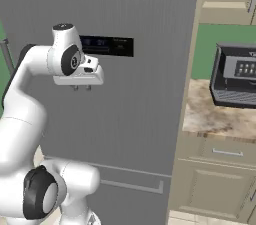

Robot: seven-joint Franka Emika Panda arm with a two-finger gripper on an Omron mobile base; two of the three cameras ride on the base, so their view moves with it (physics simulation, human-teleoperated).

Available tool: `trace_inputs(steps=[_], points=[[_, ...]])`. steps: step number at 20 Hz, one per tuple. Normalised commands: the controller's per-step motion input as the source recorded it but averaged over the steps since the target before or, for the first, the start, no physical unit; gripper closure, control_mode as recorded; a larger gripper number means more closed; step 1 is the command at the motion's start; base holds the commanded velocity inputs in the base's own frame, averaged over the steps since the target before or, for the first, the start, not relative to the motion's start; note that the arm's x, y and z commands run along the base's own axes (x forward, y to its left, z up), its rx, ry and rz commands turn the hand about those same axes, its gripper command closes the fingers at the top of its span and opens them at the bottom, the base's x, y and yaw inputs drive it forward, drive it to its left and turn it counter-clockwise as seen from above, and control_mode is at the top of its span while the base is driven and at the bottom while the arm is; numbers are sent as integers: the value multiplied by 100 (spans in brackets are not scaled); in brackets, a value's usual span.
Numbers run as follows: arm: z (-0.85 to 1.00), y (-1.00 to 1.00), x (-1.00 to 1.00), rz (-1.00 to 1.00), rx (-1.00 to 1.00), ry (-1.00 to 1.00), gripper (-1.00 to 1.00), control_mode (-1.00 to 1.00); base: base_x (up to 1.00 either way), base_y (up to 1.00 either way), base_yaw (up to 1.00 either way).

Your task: Open the fridge, grab two sodas, and place both sodas inside the bowl with ice on the dining counter.

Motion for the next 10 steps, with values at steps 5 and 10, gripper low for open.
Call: trace_inputs(steps=[5,10], points=[[0,0,0,0,0,0,-100,100,-9,8,0],[0,0,0,0,0,0,-100,100,-22,72,-2]])
